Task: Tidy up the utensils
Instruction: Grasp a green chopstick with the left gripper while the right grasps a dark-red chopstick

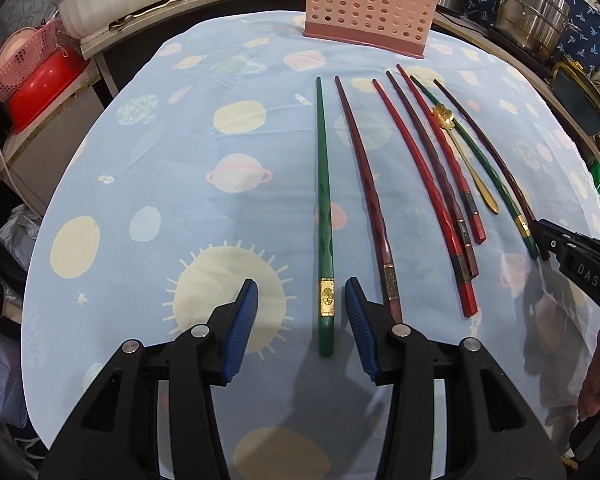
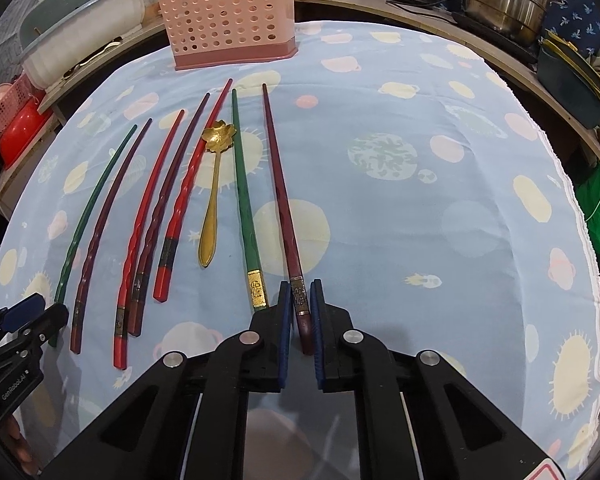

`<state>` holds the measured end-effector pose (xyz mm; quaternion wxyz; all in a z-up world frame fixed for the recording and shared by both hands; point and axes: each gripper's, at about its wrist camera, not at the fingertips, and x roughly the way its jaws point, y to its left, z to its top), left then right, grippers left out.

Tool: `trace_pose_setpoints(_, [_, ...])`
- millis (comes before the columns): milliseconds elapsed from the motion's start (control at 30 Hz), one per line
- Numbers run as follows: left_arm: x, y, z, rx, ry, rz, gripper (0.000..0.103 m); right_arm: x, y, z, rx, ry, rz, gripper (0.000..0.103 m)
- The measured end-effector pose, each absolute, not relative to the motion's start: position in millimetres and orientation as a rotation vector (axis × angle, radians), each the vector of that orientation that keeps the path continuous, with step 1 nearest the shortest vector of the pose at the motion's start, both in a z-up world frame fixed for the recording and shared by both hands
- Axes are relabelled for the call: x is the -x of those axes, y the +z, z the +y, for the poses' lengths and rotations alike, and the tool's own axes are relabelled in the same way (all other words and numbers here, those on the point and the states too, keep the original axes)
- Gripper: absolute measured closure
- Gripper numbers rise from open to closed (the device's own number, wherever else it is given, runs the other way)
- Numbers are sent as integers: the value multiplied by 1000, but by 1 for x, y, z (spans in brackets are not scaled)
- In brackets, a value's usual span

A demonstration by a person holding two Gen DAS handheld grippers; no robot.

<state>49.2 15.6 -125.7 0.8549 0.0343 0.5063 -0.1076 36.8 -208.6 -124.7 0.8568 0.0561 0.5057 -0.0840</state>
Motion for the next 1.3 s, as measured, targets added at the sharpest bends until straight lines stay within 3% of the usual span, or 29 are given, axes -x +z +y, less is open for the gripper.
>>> trace_pose_setpoints(133, [-48,-124,17,-88,-227,1064,80,-35,-124,-208,-122,-174,1065,95])
trace_pose_setpoints(200, [-47,-123,17,-87,-239,1067,95,-34,-124,-208,-126,-172,1069,95])
trace_pose_setpoints(633, [-33,-89,21,-79,-246,1015,95,-7,-104,-206,-153,-145,1087,96])
trace_pose_setpoints(1300, [-58,29,34,-19,-237,784,96,-3,36,-213,-158,-107,779,96])
